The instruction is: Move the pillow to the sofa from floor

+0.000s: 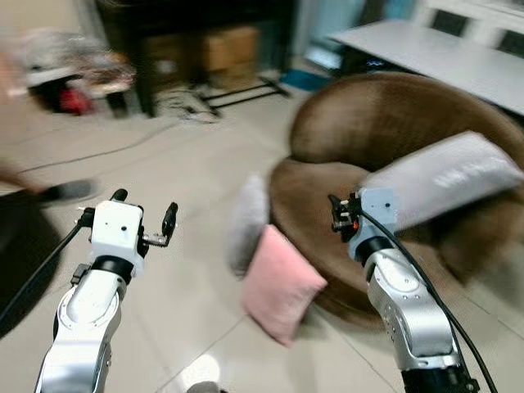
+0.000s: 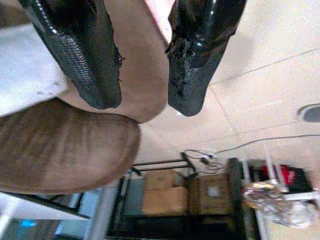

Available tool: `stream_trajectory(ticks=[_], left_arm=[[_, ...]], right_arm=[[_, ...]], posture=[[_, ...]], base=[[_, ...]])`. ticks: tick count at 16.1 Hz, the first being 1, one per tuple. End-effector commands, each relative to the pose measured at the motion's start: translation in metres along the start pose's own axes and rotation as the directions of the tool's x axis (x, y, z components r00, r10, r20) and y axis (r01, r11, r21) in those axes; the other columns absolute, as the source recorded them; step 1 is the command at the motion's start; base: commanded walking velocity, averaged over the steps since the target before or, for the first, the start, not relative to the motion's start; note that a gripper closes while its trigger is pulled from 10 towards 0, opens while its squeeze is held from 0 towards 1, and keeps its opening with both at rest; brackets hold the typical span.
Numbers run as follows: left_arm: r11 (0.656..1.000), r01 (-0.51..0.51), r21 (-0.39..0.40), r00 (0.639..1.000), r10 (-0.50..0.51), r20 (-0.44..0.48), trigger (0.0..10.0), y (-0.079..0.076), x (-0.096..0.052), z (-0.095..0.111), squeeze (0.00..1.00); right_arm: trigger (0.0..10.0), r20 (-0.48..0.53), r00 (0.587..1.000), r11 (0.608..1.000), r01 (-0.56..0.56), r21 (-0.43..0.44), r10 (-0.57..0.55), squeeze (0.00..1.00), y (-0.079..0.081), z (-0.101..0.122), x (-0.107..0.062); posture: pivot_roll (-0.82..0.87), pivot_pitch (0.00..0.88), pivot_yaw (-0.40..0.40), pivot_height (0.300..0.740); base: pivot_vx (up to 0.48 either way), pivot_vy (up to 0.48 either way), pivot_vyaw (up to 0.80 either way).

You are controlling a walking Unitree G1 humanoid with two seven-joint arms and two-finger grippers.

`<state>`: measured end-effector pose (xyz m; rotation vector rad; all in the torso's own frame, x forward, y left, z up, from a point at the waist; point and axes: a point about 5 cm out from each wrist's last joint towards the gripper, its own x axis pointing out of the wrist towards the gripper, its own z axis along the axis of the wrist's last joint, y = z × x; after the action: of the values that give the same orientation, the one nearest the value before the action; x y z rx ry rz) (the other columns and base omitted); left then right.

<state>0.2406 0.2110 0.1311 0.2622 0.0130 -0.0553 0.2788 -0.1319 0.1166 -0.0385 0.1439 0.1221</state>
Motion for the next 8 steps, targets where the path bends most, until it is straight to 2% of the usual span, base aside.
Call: stream_trajectory(ticks=[1, 3, 6, 8], left_arm=[[1.0, 0.007, -0.012, 1.0, -0.007, 0.004, 10.0, -0.0024, 0.0013, 0.0011, 0.0], [1.0, 0.006, -0.015, 1.0, -0.006, 0.004, 10.0, -0.0026, 0.0011, 0.0012, 0.0], [1.0, 0.005, -0.021, 1.0, -0.005, 0.005, 10.0, -0.0029, 0.0003, 0.0012, 0.0], [1.0, 0.002, -0.023, 1.0, -0.002, 0.003, 10.0, -0.0026, -0.0007, 0.0005, 0.0]], right_arm=[[10.0, 0.004, 1.0, 1.0, 0.023, -0.007, -0.023, 0.0, -0.0044, 0.0021, 0.002], [10.0, 0.002, 1.0, 1.0, 0.023, 0.005, -0.023, 0.0, -0.0053, 0.0025, 0.0024], [10.0, -0.003, 1.0, 1.0, -0.008, -0.026, 0.008, 0.0, -0.0019, 0.0027, 0.0029], [10.0, -0.001, 1.0, 0.999, -0.013, -0.041, 0.012, 0.0, 0.0001, 0.003, 0.003]], posture=[[0.02, 0.0, -0.029, 0.74], [0.02, 0.0, -0.037, 0.74], [0.02, 0.0, -0.042, 0.74], [0.02, 0.0, -0.046, 0.74]], base=[[0.259, 0.0, 0.0], [0.257, 0.0, 0.0], [0.275, 0.0, 0.0], [0.296, 0.0, 0.8]])
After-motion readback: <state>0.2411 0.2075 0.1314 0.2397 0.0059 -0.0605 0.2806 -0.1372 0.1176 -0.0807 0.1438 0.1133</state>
